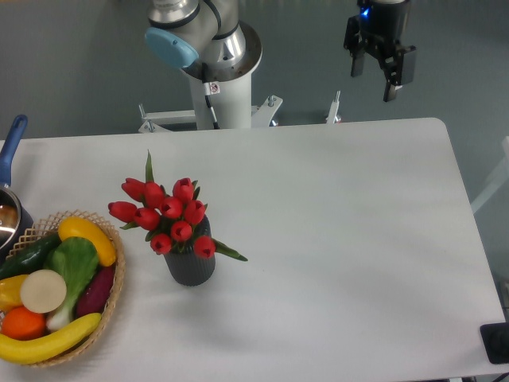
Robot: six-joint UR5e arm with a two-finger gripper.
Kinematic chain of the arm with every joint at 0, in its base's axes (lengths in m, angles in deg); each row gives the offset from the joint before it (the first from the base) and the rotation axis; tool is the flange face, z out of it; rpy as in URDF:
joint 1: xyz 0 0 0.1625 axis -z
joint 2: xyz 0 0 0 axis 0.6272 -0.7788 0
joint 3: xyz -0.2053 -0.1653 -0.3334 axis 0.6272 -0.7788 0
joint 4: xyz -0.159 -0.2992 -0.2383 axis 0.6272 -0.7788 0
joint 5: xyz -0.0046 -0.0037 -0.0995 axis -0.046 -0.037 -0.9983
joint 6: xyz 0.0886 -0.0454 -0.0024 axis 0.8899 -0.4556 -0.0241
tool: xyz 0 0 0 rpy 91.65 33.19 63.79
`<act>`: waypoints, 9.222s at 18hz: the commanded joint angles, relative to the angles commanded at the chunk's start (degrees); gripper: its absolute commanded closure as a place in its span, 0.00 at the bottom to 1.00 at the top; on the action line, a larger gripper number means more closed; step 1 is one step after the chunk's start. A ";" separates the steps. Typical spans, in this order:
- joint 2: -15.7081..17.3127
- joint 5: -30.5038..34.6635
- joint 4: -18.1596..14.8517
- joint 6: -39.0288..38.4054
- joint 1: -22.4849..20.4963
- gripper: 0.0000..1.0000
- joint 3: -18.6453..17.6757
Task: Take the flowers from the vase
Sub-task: 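Move the open gripper toward the table while a hand repositions the vase, then lower the open gripper to the red tulip stems above the black vase, then close the gripper around the tulip stems, then lift the gripped tulips up out of the black vase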
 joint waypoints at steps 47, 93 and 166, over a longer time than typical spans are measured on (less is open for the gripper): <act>-12.47 -52.12 5.88 -25.58 11.32 0.00 -8.62; -32.25 -51.24 30.76 -43.42 32.43 0.29 1.32; -21.88 -59.33 30.59 -68.03 12.49 0.66 11.17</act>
